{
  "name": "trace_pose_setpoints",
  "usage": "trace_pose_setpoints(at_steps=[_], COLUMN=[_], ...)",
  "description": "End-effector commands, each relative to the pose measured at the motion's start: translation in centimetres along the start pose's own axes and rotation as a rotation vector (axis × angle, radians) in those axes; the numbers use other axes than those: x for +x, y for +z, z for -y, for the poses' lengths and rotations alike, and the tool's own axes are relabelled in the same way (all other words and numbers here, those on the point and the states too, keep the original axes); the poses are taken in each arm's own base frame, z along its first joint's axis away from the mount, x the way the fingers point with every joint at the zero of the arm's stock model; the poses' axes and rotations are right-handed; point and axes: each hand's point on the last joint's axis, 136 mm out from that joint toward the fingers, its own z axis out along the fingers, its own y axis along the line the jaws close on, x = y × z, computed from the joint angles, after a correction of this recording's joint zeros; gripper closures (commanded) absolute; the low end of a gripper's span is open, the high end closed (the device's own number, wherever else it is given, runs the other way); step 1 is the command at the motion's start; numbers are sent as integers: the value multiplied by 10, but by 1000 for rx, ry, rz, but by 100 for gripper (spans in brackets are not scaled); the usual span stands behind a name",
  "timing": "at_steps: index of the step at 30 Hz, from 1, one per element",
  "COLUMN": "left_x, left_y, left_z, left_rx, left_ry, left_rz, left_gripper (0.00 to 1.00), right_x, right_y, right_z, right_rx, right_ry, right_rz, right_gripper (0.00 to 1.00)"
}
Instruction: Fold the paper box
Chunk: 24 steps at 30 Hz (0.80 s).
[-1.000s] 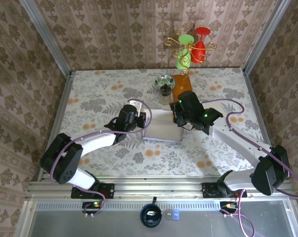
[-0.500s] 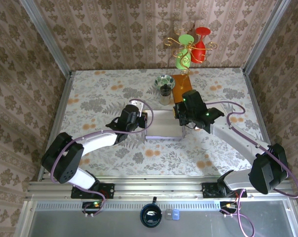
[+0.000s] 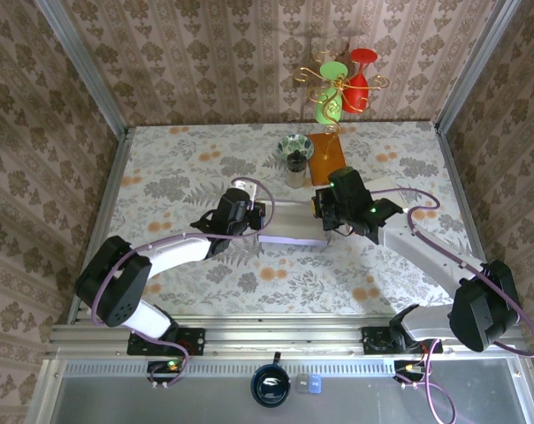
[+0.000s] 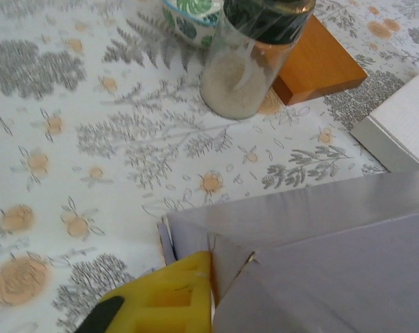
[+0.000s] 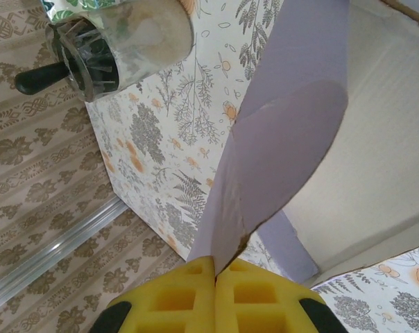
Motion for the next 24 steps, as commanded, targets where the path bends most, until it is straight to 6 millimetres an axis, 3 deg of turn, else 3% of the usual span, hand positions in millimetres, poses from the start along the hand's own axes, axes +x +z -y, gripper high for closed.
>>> trace_pose_setpoints(at_steps=[1,6,11,17,24], left_x=[13,15,21,-7,-23], left_y=[-15,-39,-66,-106,-109], left_z=[19,29,36,38,42], left_rx=[82,141,189,214,324], left_ry=[-54,-118,-173,-251,-362], left_rz=[-71,-96,-121,-78,-137], left_gripper=[79,64,62,60,59], right_x=[1,1,0,-1,1], right_y=[-1,-2,-3,-2,-1], right_z=[19,28,37,46,44], right_rx=[54,63,72,82,83], right_ry=[-24,-34,-43,-52,-69], right_rz=[-19,-34,-42,-48,-55], right_gripper=[100,100,100,100,100])
